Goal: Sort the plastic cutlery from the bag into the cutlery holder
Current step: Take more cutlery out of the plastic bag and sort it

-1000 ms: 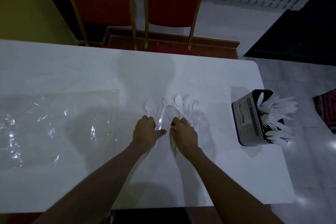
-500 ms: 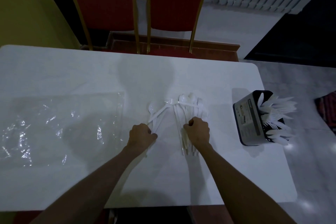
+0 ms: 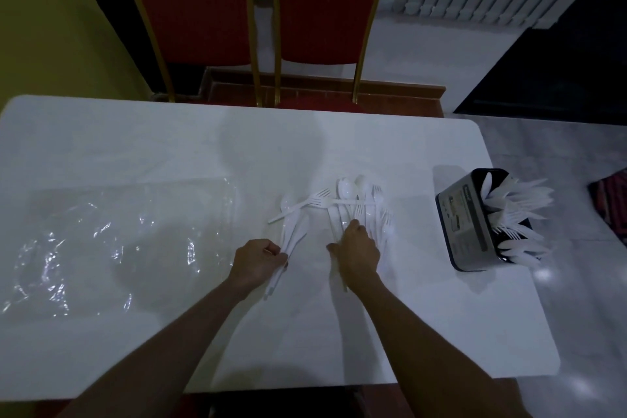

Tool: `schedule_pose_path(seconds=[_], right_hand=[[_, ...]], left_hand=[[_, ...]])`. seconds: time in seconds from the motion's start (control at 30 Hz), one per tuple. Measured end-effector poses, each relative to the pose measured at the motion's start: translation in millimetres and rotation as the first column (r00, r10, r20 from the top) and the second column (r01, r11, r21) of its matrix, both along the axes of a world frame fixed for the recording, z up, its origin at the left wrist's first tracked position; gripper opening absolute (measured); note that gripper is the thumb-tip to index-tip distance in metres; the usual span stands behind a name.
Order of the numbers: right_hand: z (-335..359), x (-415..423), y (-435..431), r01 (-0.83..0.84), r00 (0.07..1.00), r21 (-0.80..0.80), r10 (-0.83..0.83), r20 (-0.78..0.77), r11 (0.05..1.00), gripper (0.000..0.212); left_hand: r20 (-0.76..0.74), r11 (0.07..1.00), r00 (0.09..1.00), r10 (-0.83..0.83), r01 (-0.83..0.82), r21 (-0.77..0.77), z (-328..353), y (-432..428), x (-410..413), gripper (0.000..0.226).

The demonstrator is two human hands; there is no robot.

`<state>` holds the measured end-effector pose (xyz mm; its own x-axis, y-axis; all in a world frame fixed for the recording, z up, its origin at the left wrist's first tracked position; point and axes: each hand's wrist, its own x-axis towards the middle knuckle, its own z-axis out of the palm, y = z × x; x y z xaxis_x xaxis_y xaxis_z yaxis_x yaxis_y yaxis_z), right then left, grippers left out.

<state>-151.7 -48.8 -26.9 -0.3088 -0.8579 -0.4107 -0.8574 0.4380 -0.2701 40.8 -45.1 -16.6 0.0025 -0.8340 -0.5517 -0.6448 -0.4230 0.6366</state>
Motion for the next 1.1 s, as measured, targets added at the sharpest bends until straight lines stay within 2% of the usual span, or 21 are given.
schedule_pose_path(seconds=[0.1, 0.23, 0.33, 0.47, 0.7, 0.8, 0.87, 0.93, 1.03, 1.1], right_hand=[[-4.6, 2.7, 4.2, 0.039, 0.999, 0.002, -0.039, 0.011, 0.999, 0.041], [-2.3, 3.8, 7.7, -0.004, 1.0, 0.017, 0.004, 0.012, 1.0, 0.021], [-1.8, 0.3, 11.3, 0.016, 0.998, 0.055, -0.019, 0.059, 0.998, 0.026], [-3.7, -3.5, 16.1, 0.134, 0.982, 0.069, -0.142, 0.123, 0.989, 0.052], [-8.6, 1.8, 10.8, 0.1, 0.991, -0.035, -0.096, 0.098, 0.994, 0.027], [-12.7, 2.9, 11.8, 0.095, 0.991, -0.061, -0.088, 0.105, 0.994, 0.033], [-15.0, 5.0, 11.4, 0.099, 0.991, -0.057, -0.093, 0.101, 0.993, 0.047], [-15.4, 7.4, 8.9, 0.093, 0.992, -0.024, -0.09, 0.091, 0.995, 0.05], [-12.8, 12.9, 6.5, 0.058, 0.995, 0.038, -0.061, 0.076, 0.998, 0.04], [-13.0, 14.5, 6.2, 0.052, 0.992, 0.069, -0.06, 0.114, 0.996, 0.026]], left_hand=[[-0.045, 1.0, 0.999, 0.002, -0.002, 0.003, -1.7, 0.7, 4.1, 0.014], [-0.17, 0.999, 0.985, 0.032, -0.029, 0.022, 1.0, 0.8, 6.9, 0.005], [-0.231, 0.998, 0.972, 0.039, -0.027, 0.055, 0.9, 0.4, 11.0, 0.013], [-0.28, 0.996, 0.96, 0.019, 0.005, 0.084, 3.3, -1.9, 16.8, 0.016], [-0.325, 0.992, 0.946, 0.007, 0.034, 0.12, 7.9, -1.9, 24.4, 0.008], [-0.32, 0.993, 0.947, 0.022, 0.017, 0.117, 5.7, 0.4, 29.2, 0.008], [-0.325, 0.992, 0.946, 0.026, 0.015, 0.122, 3.9, 1.0, 32.7, 0.009], [-0.333, 0.992, 0.943, 0.023, 0.02, 0.126, 2.7, 0.1, 35.5, 0.01], [-0.34, 0.992, 0.94, 0.043, 0.0, 0.124, 4.6, -0.9, 36.4, 0.013], [-0.359, 0.991, 0.931, 0.062, -0.015, 0.133, 6.9, -2.2, 36.7, 0.014]])
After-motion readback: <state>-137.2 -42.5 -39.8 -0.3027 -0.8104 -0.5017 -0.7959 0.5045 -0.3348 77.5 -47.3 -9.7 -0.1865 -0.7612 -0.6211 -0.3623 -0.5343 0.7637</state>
